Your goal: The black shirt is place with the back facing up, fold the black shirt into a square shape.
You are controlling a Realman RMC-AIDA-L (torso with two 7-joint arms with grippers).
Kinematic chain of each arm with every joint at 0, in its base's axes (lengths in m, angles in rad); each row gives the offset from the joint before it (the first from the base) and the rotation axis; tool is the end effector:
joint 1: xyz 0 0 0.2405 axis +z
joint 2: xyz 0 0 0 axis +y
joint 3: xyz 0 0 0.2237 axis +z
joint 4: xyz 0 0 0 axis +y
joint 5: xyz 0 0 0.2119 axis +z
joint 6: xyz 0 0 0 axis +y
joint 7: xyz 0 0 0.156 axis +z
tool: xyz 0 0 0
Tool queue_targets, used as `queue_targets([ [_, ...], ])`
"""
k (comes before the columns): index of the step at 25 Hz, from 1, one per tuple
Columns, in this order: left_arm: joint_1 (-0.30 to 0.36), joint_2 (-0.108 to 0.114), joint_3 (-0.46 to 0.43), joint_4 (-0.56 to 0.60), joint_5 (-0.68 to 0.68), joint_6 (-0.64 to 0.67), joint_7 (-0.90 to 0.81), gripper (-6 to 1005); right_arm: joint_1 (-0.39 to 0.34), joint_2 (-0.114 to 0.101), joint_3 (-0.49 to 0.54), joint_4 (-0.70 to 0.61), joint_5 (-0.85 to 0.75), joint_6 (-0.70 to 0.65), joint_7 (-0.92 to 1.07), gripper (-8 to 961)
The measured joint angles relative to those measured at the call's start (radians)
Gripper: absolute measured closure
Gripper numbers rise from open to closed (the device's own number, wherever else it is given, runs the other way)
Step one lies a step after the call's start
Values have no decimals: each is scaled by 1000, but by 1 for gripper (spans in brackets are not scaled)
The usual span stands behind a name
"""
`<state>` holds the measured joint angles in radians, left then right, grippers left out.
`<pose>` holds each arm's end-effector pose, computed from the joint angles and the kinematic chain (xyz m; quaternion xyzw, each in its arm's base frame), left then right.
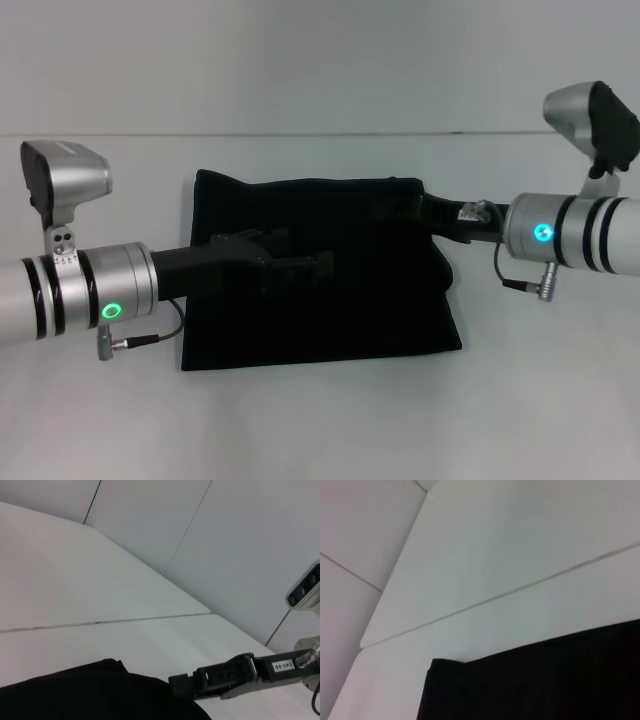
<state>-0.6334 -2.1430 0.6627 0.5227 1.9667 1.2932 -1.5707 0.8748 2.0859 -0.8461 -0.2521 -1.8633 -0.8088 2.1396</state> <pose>-0.2174 0.3538 -0.0363 -0.8842 -0.3510 -0.2663 0.1550 0.2039 0.4121 -0.0688 -0.7467 0.5951 0.2243 0.1947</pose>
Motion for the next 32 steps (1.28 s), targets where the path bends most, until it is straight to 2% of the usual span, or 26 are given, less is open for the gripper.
queue_targets([
  [11, -5, 0, 6, -2, -3, -2, 1, 49, -28, -1, 4, -21, 33, -40, -64, 677],
  [16, -5, 0, 6, -2, -2, -1, 2, 49, -35, -1, 4, -29, 34, -37, -67, 908],
  [21, -3, 0, 6, -4, -4, 0, 2, 49, -59, -1, 6, -60, 45, -53, -81, 947],
  [27, -2, -3, 6, -5, -7, -2, 1, 49, -75, -10, 6, -63, 46, -55, -77, 935],
  [32, -2, -4, 5, -5, -8, -7, 1, 50, -83, -10, 6, -58, 46, -45, -72, 926],
])
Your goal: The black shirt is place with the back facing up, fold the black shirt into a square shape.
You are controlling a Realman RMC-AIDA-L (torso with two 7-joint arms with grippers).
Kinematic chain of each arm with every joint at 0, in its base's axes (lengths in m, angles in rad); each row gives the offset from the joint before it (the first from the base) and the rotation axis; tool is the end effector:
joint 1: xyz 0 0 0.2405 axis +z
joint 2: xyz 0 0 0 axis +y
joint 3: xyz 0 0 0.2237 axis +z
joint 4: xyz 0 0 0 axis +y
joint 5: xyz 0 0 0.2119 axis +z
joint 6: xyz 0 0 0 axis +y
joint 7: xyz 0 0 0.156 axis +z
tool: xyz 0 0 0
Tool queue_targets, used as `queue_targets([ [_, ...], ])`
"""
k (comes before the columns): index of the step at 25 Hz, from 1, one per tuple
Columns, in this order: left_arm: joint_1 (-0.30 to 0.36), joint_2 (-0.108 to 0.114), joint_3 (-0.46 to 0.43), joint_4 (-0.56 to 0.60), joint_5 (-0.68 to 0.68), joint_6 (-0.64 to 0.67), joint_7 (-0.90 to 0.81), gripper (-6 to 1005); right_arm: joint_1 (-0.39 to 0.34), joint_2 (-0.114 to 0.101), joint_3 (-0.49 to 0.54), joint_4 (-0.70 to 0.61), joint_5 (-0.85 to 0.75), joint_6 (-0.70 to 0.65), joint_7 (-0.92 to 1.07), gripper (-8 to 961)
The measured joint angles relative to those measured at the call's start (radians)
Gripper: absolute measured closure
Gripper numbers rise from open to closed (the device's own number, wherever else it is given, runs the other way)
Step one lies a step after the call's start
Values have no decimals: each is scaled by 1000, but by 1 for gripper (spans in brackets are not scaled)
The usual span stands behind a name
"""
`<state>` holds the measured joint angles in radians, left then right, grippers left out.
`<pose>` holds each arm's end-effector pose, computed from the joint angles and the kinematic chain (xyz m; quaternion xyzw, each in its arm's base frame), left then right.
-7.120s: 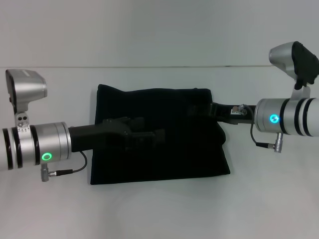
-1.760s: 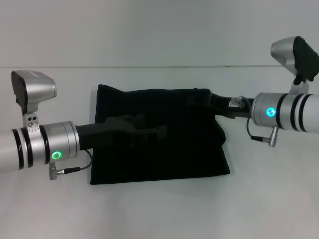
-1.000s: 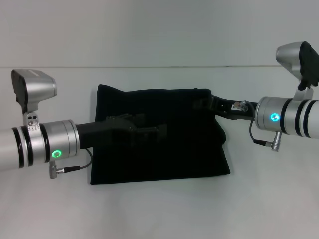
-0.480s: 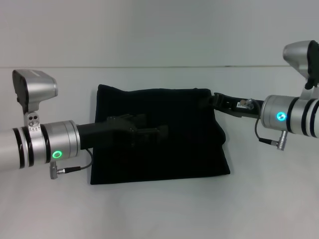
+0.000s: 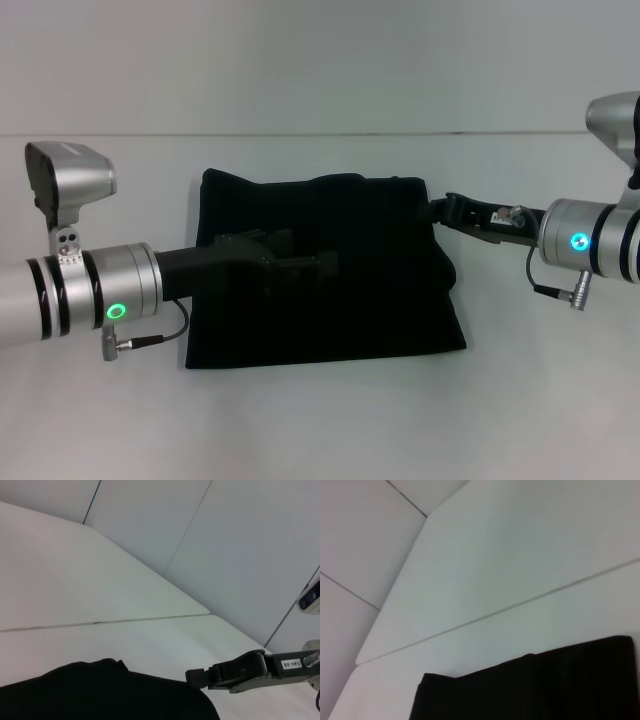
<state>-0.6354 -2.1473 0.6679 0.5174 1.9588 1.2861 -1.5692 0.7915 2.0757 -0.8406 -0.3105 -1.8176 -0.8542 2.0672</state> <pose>-0.2158 0.3538 -0.0390 -0.8833 -0.3523 -0.2683 0.1541 0.2233 0.4071 -0.0510 -0.7460 0.5825 0.2448 0.2101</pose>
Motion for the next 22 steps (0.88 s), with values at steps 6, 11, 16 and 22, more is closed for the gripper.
queue_targets([
  [6, -5, 0, -3, -2, 0, -4, 0, 50, -9, 6, 0, -5, -1, 11, -13, 914],
  [11, -7, 0, -8, 0, -22, -84, -26, 50, -25, 1, 40, -10, 0, 12, -33, 816],
  [16, -18, 3, -10, -2, -83, -271, -139, 50, -55, -17, 102, -43, 1, -46, -33, 577],
  [22, -62, 10, 1, -44, -82, -482, -296, 49, -91, -28, 116, -100, 1, -151, -57, 344],
])
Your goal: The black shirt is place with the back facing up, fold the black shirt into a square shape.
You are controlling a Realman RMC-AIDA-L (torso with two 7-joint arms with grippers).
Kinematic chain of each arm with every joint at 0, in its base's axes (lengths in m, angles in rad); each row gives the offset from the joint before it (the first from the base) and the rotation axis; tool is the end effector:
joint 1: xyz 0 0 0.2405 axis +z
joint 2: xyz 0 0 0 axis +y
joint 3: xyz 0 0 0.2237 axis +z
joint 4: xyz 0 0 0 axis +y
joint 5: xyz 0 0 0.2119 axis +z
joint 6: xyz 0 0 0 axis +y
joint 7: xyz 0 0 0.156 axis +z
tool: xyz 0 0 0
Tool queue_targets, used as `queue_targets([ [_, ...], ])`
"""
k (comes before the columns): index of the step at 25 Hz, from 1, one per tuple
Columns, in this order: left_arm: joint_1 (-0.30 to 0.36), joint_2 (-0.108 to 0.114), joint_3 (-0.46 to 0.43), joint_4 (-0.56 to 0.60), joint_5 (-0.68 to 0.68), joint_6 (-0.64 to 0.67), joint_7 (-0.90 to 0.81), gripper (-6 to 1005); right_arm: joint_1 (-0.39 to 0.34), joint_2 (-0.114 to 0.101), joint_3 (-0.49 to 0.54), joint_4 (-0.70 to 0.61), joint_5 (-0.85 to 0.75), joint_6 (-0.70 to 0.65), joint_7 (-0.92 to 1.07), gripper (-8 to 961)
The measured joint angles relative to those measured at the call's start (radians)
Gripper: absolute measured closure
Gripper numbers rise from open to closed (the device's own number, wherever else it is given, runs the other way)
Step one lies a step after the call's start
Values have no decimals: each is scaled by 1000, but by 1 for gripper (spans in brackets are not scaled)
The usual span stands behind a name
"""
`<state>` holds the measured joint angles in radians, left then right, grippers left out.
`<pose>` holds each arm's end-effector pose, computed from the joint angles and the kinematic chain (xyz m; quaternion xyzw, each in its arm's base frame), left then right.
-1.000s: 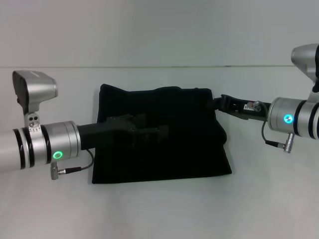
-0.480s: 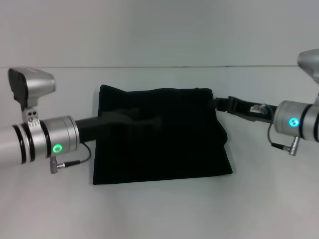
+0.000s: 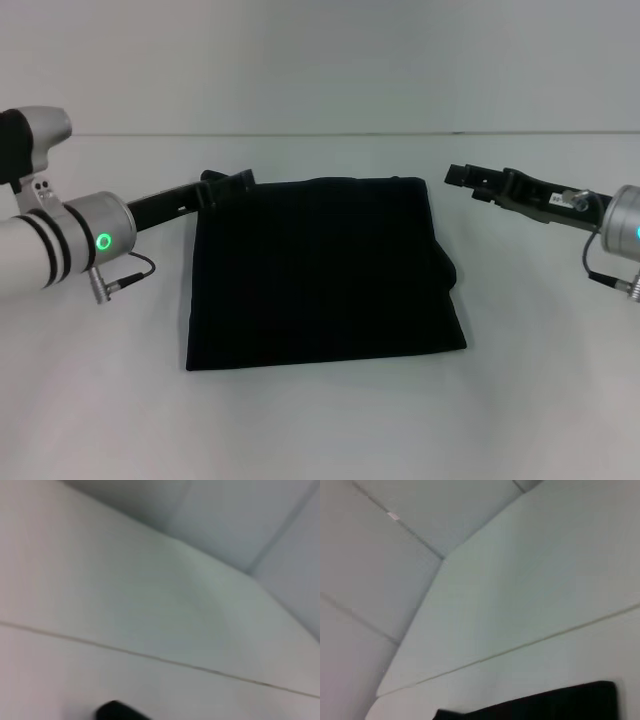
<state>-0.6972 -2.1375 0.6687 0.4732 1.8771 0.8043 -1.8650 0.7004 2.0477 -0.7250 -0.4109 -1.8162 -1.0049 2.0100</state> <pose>-0.2490 0.4117 -0.0203 -0.7467 -0.5232 -0.2649 0.3139 0.2387 0.4032 -0.0087 -0.7416 0.5605 0.2985 0.2162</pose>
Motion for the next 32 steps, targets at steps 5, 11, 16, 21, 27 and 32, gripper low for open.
queue_targets([
  [5, -59, 18, 4, -90, 4, -127, -36, 49, -5, -19, 2, -2, 0, -99, -80, 264],
  [11, -95, 6, 2, -119, -3, -224, -41, 49, -2, -29, 3, -2, 0, -121, -118, 270],
  [16, -119, 0, 5, -125, -2, -298, -40, 49, 3, -39, 3, -2, 1, -120, -124, 272],
  [21, -132, -2, 8, -129, 3, -337, -35, 50, 8, -40, 3, -2, 1, -116, -124, 270],
  [27, -139, -6, 16, -150, 6, -367, -32, 50, 14, -33, 3, -2, 1, -115, -124, 271],
  [32, -140, -13, 16, -153, 7, -364, -31, 50, 17, -29, 3, -2, 1, -109, -125, 272],
])
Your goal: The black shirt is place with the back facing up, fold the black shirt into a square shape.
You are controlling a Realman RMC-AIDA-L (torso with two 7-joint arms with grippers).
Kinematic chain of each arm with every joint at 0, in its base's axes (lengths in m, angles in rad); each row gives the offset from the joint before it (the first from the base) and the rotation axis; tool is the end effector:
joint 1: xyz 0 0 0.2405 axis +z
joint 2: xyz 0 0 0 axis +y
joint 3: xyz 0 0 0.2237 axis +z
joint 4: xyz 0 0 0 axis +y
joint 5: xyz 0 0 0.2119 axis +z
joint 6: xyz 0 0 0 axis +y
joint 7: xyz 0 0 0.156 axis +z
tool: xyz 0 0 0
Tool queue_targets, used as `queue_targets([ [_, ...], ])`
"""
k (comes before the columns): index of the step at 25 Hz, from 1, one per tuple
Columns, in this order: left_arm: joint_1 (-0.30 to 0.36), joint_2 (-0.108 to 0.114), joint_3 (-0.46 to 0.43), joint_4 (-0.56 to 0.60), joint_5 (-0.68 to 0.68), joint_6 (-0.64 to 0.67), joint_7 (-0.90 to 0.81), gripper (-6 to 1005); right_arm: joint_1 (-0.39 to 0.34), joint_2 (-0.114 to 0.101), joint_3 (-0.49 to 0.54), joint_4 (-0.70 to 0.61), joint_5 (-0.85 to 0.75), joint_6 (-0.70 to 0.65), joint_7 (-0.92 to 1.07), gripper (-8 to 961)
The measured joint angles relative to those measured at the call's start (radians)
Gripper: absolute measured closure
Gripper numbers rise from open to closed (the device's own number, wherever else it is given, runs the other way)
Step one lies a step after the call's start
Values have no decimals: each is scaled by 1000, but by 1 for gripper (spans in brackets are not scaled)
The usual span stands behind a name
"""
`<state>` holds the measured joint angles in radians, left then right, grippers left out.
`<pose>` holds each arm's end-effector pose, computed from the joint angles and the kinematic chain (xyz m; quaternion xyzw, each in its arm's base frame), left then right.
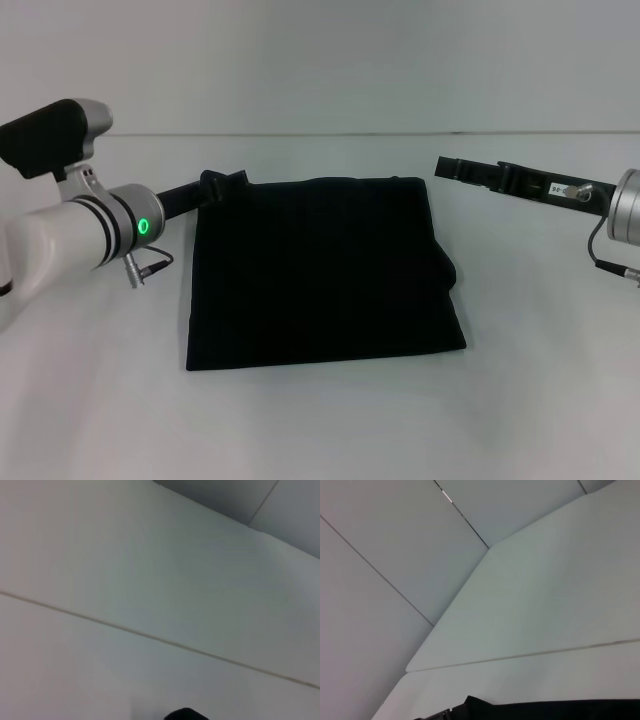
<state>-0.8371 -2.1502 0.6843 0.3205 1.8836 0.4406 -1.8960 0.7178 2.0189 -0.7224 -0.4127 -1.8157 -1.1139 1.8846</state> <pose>-0.2486 0.4356 -0.0429 -0.7025 -0.5551 -0.2070 0.3943 0.2239 0.4023 0.0004 -0.7962 0.4893 0.2965 0.1967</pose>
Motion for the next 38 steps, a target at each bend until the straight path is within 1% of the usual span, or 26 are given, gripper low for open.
queue_targets([
  [2, 0, -4, 3, 0, 0, 4, 0, 50, 0, 2, 0, 0, 0, 3, -4, 273],
  [7, -2, -10, 45, 0, -4, 8, 0, 50, 0, 3, 0, 0, -1, 6, -8, 276],
  [14, 1, -11, 49, 7, -6, 6, 2, 49, -1, 3, 0, 0, -1, 6, -16, 277],
  [19, 6, -12, 46, 12, -7, 5, 29, 192, 1, 8, 0, 1, -1, 8, -27, 278],
  [24, 6, -13, 48, 12, -8, 6, 30, 431, 1, 12, 0, 0, -1, 8, -34, 278],
  [30, 2, -13, 49, 12, -8, 8, 35, 646, 1, 12, 0, 0, -1, 13, -34, 277],
  [35, -3, -13, 49, 28, -8, 38, 32, 872, 1, 12, 0, 0, -1, 26, -34, 278],
  [38, -10, -12, 49, 36, -8, 55, 29, 897, 3, 14, 0, 0, -1, 36, -35, 278],
])
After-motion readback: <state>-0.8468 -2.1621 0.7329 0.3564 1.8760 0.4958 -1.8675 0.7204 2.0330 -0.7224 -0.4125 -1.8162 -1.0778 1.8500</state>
